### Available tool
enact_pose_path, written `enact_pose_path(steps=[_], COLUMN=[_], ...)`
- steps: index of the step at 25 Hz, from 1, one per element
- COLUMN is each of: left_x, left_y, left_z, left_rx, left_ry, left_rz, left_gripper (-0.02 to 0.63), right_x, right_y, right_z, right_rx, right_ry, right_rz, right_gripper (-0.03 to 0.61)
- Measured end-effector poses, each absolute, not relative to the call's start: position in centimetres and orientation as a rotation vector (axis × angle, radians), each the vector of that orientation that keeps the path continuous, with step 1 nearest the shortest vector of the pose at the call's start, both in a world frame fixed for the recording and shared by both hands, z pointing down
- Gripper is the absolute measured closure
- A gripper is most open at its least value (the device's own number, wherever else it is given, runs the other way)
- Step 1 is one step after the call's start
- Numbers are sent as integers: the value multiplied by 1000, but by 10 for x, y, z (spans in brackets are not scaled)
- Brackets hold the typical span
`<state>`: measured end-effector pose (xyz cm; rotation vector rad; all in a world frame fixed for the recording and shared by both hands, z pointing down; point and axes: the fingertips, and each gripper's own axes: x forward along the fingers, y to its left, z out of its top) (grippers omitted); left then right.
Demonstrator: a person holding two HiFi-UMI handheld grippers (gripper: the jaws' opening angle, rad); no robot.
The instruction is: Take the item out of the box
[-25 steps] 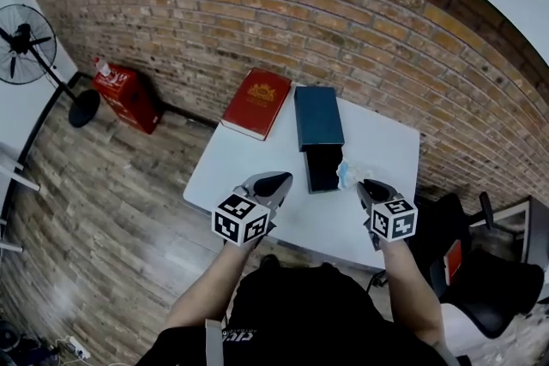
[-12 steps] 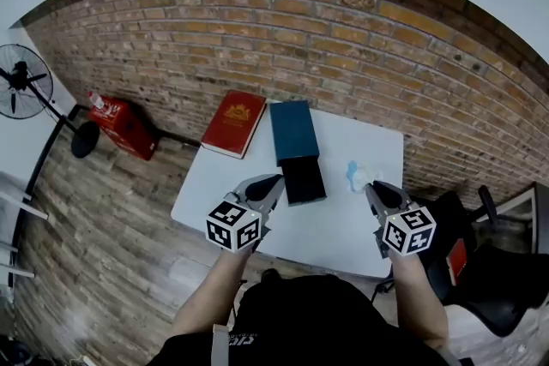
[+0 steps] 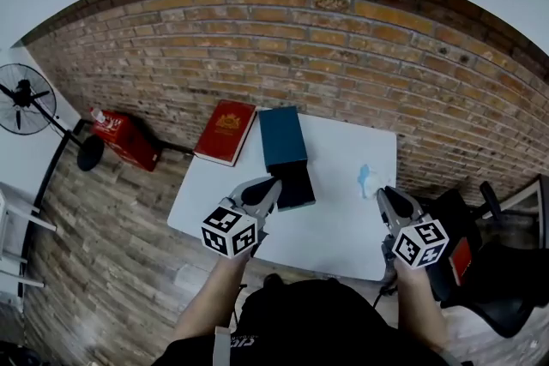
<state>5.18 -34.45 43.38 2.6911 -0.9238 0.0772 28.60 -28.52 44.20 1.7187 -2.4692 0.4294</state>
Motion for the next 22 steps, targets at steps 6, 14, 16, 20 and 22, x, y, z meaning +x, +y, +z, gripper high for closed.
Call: enact_pose_path(steps=[6, 14, 16, 20, 22], left_x=[63, 66, 65, 62, 60], left_y=[-342, -338, -338, -338, -337], left_z=[429, 423, 424, 423, 423], left_rx=[2701, 2701, 2698, 2693, 2690], left_ry=[-931, -950, -957, -971, -976], left_rz=[80, 64, 65, 64, 64], left_gripper=[607, 607, 607, 607, 607], right_x=[305, 311, 308, 305, 302], right_y=[-272, -267, -268, -268, -267], right_z=[430, 426, 424, 429, 429], right_rx=[1782, 1807, 1805, 1780, 1768], right_ry=[-2502, -2534, -2533, -2529, -2530], right_rz=[409, 355, 343, 338, 332], right_gripper=[543, 552, 554, 557, 560])
